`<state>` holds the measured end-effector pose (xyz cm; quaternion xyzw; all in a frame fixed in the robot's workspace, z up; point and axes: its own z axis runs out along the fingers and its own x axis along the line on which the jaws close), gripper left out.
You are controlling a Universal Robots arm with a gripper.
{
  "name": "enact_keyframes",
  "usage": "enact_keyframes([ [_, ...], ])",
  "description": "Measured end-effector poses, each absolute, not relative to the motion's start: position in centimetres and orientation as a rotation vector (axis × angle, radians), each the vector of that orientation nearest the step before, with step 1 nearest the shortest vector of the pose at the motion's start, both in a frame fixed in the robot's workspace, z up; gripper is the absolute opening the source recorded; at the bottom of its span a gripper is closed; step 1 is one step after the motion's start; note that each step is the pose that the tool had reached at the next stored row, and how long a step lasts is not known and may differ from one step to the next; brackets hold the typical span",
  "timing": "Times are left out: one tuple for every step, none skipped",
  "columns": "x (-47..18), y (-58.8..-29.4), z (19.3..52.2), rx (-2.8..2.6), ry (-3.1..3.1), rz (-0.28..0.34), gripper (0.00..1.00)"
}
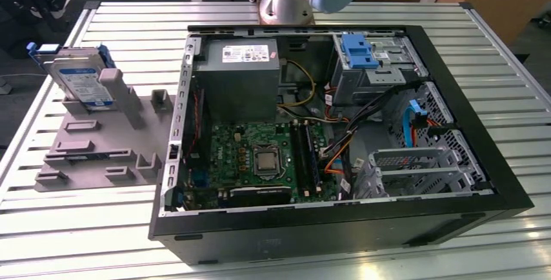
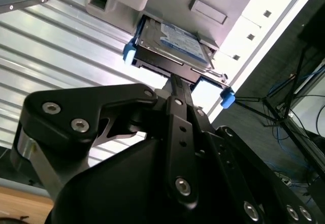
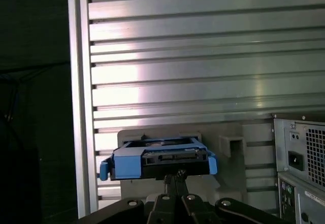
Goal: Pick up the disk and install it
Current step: 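Reach for the disk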
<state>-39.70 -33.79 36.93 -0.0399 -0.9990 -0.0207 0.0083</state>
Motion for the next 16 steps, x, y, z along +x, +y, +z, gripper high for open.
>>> enact_keyframes([
  [-39.9, -33.8, 36.9, -0.125, -3.122, -0.064, 0.11],
  [-40.0, -33.8, 36.9, -0.125, -3.122, -0.065, 0.11],
  [-40.2, -33.8, 36.9, -0.125, -3.122, -0.065, 0.11],
  [-40.4, -33.7, 36.9, -0.125, -3.122, -0.065, 0.11],
  [-40.6, -33.7, 36.9, -0.125, -3.122, -0.065, 0.11],
  [-40.9, -33.7, 36.9, -0.125, -3.122, -0.065, 0.11],
  [-41.1, -33.6, 36.8, -0.125, -3.122, -0.064, 0.11],
  [-41.3, -33.6, 36.8, -0.125, -3.122, -0.064, 0.11],
  [-41.5, -33.6, 36.8, -0.125, -3.122, -0.064, 0.11],
  [-41.7, -33.5, 36.8, -0.125, -3.122, -0.064, 0.11],
  [-41.9, -33.5, 36.8, -0.125, -3.122, -0.064, 0.11],
  [-42.0, -33.5, 36.8, -0.125, -3.122, -0.064, 0.11],
  [-42.2, -33.4, 36.8, -0.125, -3.122, -0.064, 0.11],
  [-42.5, -33.4, 36.8, -0.125, -3.122, -0.064, 0.11],
  [-42.7, -33.4, 36.8, -0.125, -3.122, -0.064, 0.11],
  [-42.9, -33.3, 36.8, -0.125, -3.122, -0.064, 0.11],
])
